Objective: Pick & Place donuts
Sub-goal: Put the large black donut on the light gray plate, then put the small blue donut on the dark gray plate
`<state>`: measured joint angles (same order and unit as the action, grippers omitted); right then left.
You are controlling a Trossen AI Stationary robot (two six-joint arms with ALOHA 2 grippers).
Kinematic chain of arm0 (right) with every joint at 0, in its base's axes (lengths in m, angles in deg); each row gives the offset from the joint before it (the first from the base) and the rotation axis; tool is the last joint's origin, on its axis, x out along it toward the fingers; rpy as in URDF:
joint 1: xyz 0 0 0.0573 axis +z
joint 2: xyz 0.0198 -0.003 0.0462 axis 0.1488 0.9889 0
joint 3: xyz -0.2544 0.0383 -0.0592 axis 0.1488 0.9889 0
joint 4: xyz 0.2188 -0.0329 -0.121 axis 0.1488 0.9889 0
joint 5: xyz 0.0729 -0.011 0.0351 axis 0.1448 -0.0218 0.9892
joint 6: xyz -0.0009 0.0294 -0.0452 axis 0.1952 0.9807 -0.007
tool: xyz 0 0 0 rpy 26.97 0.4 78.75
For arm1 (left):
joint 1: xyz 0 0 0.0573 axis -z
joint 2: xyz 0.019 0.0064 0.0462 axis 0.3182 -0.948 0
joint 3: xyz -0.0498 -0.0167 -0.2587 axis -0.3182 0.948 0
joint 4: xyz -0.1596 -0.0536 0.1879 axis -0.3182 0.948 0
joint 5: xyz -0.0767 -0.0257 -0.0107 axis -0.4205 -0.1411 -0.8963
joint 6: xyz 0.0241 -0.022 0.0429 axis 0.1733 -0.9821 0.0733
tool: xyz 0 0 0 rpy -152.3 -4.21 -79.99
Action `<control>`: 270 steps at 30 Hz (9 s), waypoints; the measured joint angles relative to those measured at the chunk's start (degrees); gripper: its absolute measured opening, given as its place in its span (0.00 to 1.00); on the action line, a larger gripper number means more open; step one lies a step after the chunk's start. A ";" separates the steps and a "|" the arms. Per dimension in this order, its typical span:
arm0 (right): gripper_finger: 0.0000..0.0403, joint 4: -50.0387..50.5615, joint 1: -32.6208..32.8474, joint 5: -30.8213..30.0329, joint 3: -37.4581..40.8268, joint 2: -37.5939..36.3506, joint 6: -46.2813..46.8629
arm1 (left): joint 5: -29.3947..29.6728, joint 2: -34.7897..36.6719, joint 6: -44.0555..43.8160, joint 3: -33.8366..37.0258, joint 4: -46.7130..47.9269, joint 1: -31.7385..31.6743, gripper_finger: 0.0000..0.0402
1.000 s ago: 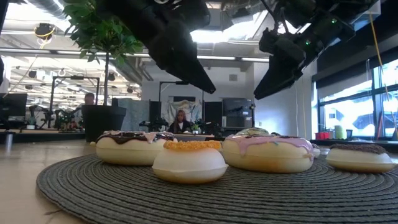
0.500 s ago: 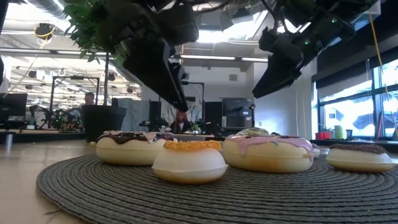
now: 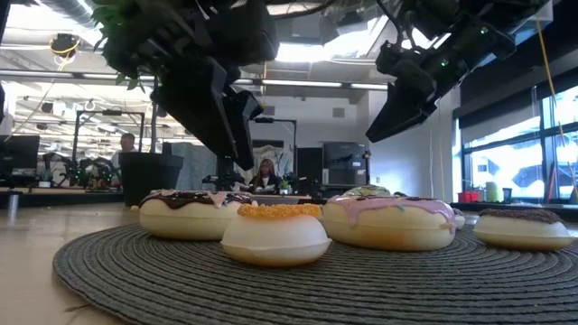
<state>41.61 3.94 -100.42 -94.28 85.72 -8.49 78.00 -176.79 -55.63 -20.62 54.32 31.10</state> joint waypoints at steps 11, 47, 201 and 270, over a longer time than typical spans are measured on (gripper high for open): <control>0.45 0.02 0.00 0.02 0.00 0.00 -0.04 | 2.16 -0.52 -0.79 0.06 0.36 2.58 0.41; 0.45 0.37 0.00 -0.35 0.01 0.00 -0.26 | 2.70 -3.74 3.06 0.01 1.88 2.36 0.03; 0.06 22.61 -18.42 11.80 -0.04 -2.10 10.68 | 47.82 5.77 -9.59 0.02 -12.74 -3.44 0.33; 0.37 5.34 -8.37 -0.33 0.07 -1.20 1.46 | 38.53 5.55 -9.52 0.02 -12.55 -3.66 0.32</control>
<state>46.96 -4.43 -100.75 -94.21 84.52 -7.03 116.54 -171.24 -65.15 -20.59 41.77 27.44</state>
